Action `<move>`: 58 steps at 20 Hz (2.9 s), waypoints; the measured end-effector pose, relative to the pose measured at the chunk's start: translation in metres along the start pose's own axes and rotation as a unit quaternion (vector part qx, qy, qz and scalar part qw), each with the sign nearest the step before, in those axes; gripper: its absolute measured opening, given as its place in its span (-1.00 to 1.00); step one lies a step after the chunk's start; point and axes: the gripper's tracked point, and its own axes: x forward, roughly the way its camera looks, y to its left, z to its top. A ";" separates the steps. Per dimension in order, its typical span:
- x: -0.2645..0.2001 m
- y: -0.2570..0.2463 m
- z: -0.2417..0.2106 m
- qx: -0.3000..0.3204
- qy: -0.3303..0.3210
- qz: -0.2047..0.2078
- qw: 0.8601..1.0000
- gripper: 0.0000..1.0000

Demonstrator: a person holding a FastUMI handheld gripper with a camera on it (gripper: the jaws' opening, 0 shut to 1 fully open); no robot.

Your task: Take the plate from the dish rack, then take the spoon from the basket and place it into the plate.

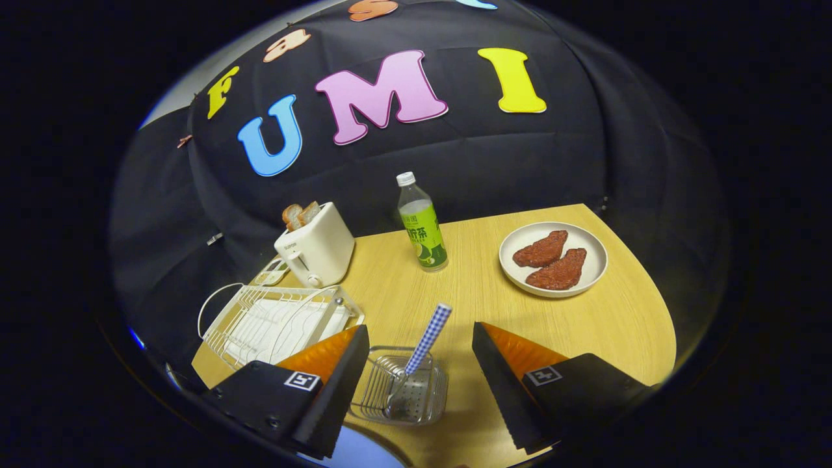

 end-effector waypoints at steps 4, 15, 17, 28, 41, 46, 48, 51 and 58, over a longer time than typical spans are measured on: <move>0.035 -0.007 -0.007 -0.009 0.027 -0.011 1.000 0.79; 0.049 -0.009 -0.010 0.098 0.070 -0.027 0.992 -0.62; 0.043 -0.005 -0.001 0.093 0.057 -0.024 0.994 -0.66; -0.040 0.044 0.079 0.104 -0.016 0.009 0.994 -0.70; -0.114 0.096 -0.028 0.011 -0.036 -0.041 0.998 -0.70; -0.112 0.086 -0.061 -0.016 -0.044 -0.086 0.995 -0.69; -0.111 0.087 -0.070 -0.032 -0.049 -0.096 0.994 -0.66; -0.111 0.100 -0.085 -0.050 -0.048 -0.097 0.993 -0.61; -0.113 0.120 -0.106 -0.075 -0.025 -0.088 0.993 -0.58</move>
